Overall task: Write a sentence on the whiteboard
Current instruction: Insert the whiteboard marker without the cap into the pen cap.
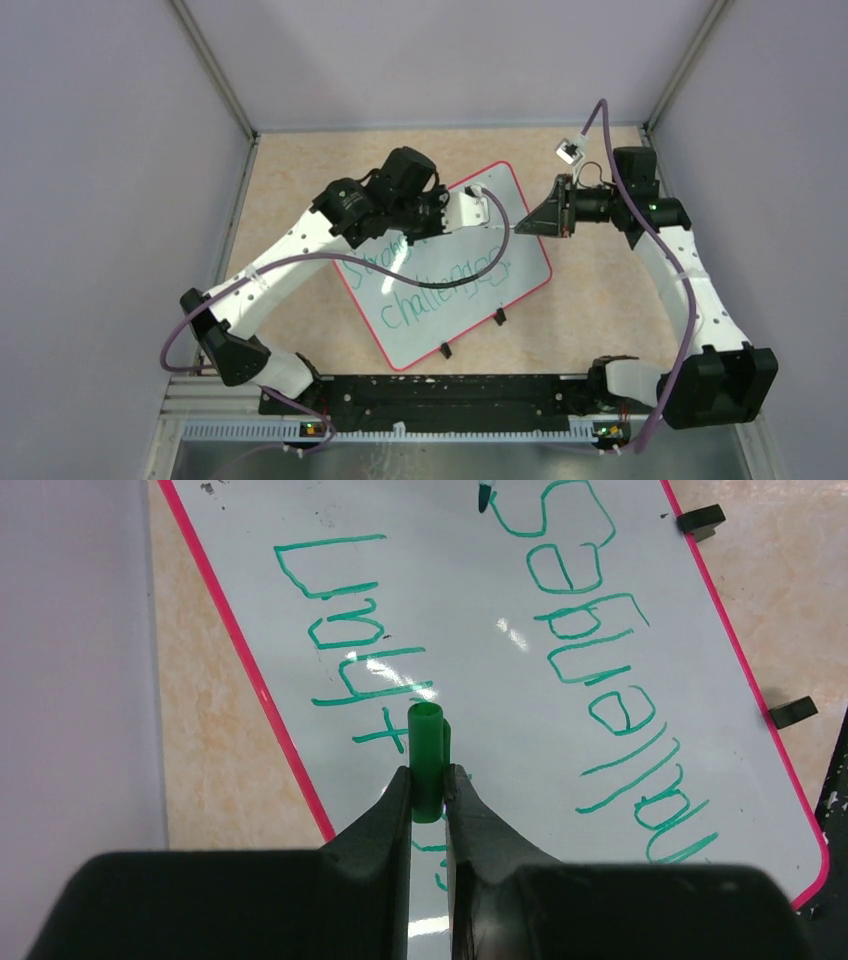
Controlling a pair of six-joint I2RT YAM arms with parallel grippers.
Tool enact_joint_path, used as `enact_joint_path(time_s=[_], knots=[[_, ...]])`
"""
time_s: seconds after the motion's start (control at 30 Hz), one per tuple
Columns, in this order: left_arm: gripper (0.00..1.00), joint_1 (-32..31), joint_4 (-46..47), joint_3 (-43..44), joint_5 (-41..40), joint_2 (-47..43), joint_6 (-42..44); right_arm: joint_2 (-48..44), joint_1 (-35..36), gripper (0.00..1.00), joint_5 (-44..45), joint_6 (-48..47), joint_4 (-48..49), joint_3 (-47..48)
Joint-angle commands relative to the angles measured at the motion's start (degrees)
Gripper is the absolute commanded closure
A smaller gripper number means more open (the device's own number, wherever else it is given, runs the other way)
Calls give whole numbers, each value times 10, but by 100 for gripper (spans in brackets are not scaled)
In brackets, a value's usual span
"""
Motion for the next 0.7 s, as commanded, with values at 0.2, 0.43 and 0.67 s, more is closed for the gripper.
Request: enact_joint_path(time_s=[0.2, 0.43, 0.67], knots=[[100, -36, -49, 35, -21, 14, 27, -7, 54, 100, 17, 18, 6, 11], [100, -48, -38, 34, -14, 16, 17, 0, 78, 100, 5, 41, 27, 7], [100, -57, -32, 39, -7, 20, 6, -1, 84, 100, 7, 45, 33, 5]])
